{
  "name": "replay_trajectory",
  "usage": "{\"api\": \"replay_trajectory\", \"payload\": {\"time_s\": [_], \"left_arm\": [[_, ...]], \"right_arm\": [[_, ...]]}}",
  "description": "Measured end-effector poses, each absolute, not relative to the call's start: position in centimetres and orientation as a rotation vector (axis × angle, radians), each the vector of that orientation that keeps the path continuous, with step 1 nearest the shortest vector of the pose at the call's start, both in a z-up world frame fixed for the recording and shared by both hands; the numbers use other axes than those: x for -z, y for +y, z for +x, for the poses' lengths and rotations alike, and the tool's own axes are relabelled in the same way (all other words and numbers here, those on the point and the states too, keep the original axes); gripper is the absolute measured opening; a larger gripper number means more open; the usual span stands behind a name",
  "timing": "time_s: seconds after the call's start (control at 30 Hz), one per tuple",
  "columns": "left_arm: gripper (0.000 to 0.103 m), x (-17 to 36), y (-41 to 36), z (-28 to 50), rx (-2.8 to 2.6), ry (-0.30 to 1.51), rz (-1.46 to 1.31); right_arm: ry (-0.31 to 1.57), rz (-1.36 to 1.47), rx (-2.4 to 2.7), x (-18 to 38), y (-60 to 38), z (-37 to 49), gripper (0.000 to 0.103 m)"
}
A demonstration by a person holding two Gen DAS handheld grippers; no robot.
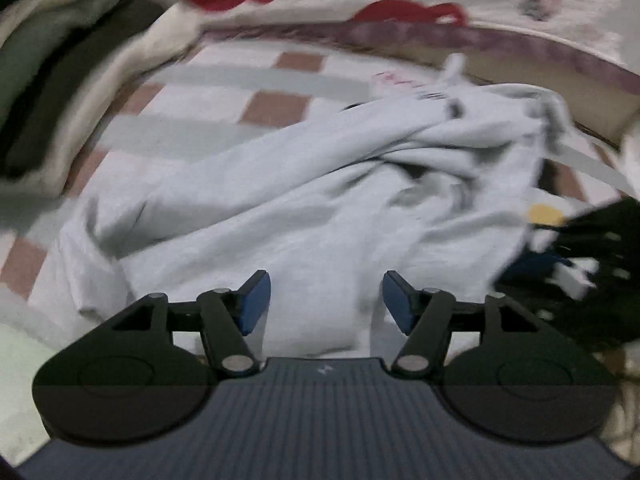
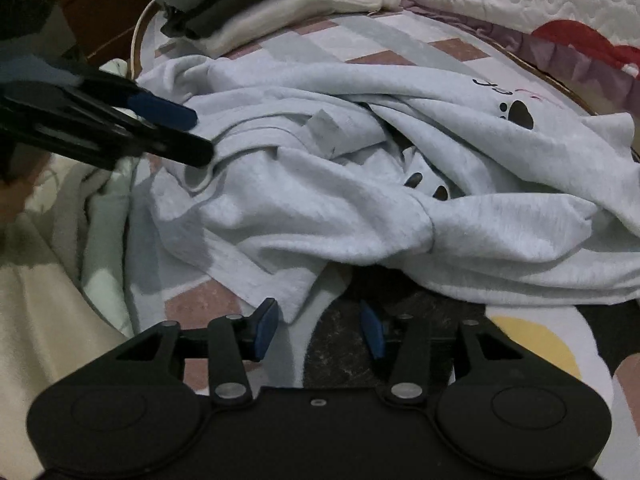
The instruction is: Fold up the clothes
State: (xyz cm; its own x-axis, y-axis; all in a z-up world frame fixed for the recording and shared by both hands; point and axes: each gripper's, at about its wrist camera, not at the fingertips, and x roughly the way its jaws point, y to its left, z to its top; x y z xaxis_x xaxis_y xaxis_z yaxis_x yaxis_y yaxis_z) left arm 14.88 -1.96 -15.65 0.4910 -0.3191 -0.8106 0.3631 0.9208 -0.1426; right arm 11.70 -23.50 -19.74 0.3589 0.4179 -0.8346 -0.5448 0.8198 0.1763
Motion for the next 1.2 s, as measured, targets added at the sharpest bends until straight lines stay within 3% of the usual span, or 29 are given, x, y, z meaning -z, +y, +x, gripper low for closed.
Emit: {"api": "replay_trajectory", "payload": {"time_s": [0.03,0.07,0.1,0.23,0.4,0.53,0.6,0.63,0.9,1.0,1.13,1.2], "left_arm": [[0.052,16.0,-1.6,15.2,0.399,0.984,0.036],[0.015,16.4,-1.3,15.5,0.384,0.996,0.022],[0.012,16.3,-0.9,15.6,0.384,0.987,-0.002],[0.012,13.8,0.2,15.1,0.421,0.868,-0.107],[0.011,14.0,0.8,14.9,0.341,0.849,-0.078],[0.011,13.7,1.1,14.8,0.310,0.789,-0.071],[0.010,13.1,1.3,14.3,0.323,0.738,-0.082],[0.010,12.8,1.5,13.8,0.354,0.712,-0.100],[0.010,10.5,2.9,11.4,0.470,0.668,-0.274],[0.011,10.0,3.5,11.1,0.512,0.758,-0.361],[0.012,12.3,3.3,10.8,0.583,0.941,-0.510],[0.013,12.7,1.8,10.5,0.562,0.978,-0.394]], "right_arm": [[1.029,-0.124,-0.628,19.8,-23.6,11.6,0.050],[1.026,-0.109,-0.632,19.9,-23.7,11.6,0.050],[1.024,-0.094,-0.636,19.9,-23.7,11.5,0.051],[1.013,-0.035,-0.653,20.2,-24.0,11.3,0.064],[0.984,0.066,-0.594,20.6,-23.9,11.2,0.065],[0.903,-0.033,-0.543,19.4,-23.2,10.8,0.066],[0.892,-0.084,-0.516,16.9,-24.2,10.1,0.048],[0.886,-0.109,-0.502,15.7,-24.7,9.7,0.005],[0.836,-0.310,-0.388,5.9,-28.8,6.7,0.005],[0.827,-0.383,-0.339,2.8,-30.5,5.7,0.005],[0.971,-0.468,-0.187,5.9,-35.7,6.5,0.005],[1.041,-0.510,-0.109,7.4,-38.2,6.9,0.005]]}}
